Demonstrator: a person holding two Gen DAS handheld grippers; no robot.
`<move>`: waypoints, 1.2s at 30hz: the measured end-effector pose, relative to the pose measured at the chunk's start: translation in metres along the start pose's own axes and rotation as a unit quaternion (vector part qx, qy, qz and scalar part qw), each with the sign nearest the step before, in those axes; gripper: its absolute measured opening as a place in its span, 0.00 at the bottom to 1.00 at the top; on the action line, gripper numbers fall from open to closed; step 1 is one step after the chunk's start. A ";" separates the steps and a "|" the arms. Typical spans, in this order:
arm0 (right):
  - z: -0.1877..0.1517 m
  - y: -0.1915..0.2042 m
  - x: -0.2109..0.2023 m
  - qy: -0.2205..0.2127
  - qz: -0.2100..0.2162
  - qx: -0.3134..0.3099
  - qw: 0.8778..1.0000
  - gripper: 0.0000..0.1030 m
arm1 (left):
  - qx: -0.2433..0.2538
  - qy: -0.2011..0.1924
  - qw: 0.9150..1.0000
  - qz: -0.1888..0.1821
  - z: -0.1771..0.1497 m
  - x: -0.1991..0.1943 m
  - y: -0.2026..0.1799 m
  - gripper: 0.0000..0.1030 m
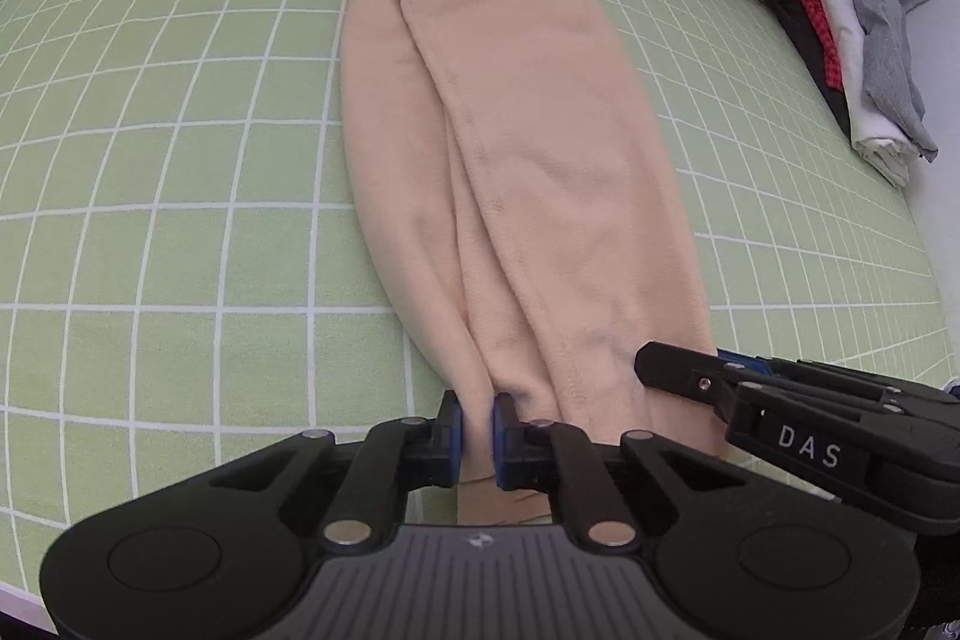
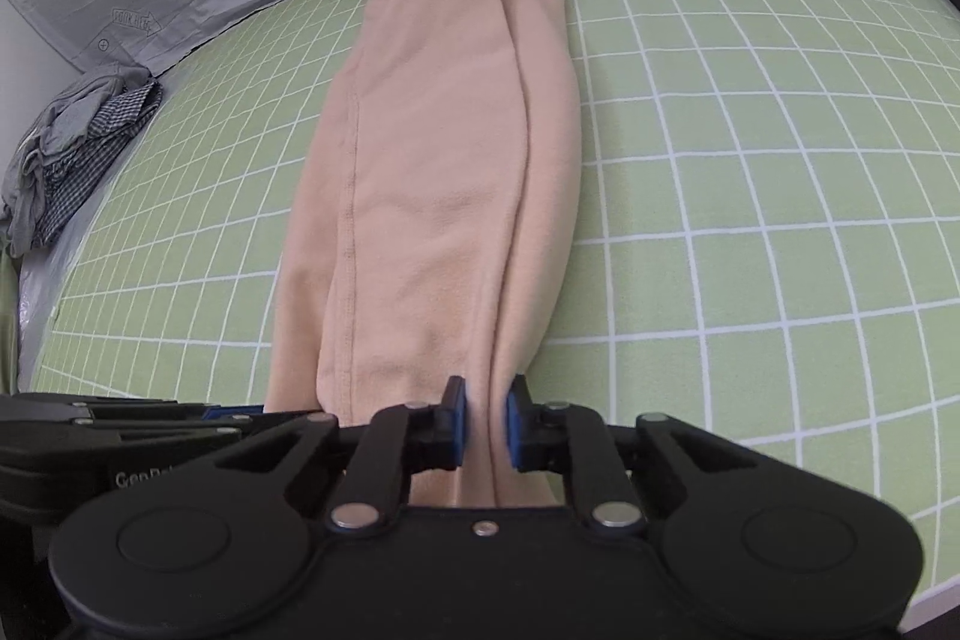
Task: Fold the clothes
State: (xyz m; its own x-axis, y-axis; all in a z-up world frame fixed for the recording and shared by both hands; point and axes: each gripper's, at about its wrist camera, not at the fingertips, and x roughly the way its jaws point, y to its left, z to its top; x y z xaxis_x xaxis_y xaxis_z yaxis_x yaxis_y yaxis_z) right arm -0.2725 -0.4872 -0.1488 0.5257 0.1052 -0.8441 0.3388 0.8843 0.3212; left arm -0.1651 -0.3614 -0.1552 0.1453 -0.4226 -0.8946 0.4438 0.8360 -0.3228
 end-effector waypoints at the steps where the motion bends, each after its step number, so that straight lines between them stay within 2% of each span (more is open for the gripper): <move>1: -0.003 0.000 -0.010 0.001 0.010 0.001 1.000 0.13 | -0.006 0.003 1.000 -0.013 0.000 -0.007 0.001 0.10; 4: -0.009 0.001 -0.040 -0.008 0.034 0.012 0.999 0.13 | -0.052 -0.006 0.997 -0.060 0.002 -0.041 0.009 0.10; 8: 0.011 0.004 -0.072 -0.059 0.060 0.012 0.996 0.12 | -0.068 -0.073 0.992 -0.078 0.026 -0.085 0.012 0.10; 11: 0.047 0.016 -0.087 -0.104 0.065 -0.014 0.992 0.12 | -0.067 -0.125 0.985 -0.098 0.056 -0.111 0.010 0.10; 15: 0.097 0.018 -0.102 -0.157 0.081 -0.025 0.984 0.12 | -0.045 -0.191 0.976 -0.095 0.093 -0.146 0.013 0.10; 21: 0.157 0.022 -0.102 -0.208 0.081 -0.040 0.974 0.12 | -0.021 -0.249 0.964 -0.089 0.143 -0.173 -0.003 0.10; 25: 0.187 0.024 -0.086 -0.217 0.073 -0.051 0.972 0.12 | -0.019 -0.258 0.962 -0.084 0.172 -0.171 -0.005 0.10; 28: 0.206 0.023 -0.066 -0.212 0.063 -0.058 0.973 0.12 | -0.021 -0.250 0.965 -0.078 0.196 -0.154 -0.002 0.10; 33: 0.235 0.010 -0.010 -0.179 0.043 -0.044 0.982 0.12 | -0.023 -0.216 0.975 -0.053 0.234 -0.105 0.004 0.10; 36: 0.245 -0.003 0.032 -0.142 0.024 -0.027 0.989 0.12 | -0.041 -0.172 0.984 -0.038 0.250 -0.061 0.015 0.10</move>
State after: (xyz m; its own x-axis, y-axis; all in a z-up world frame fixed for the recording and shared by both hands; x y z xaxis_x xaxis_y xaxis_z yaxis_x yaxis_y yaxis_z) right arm -0.0656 -0.5978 -0.0721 0.7415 0.0224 -0.6706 0.2698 0.9051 0.3286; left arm 0.0541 -0.4107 -0.0280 0.4117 -0.5663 -0.7140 0.3946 0.8170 -0.4205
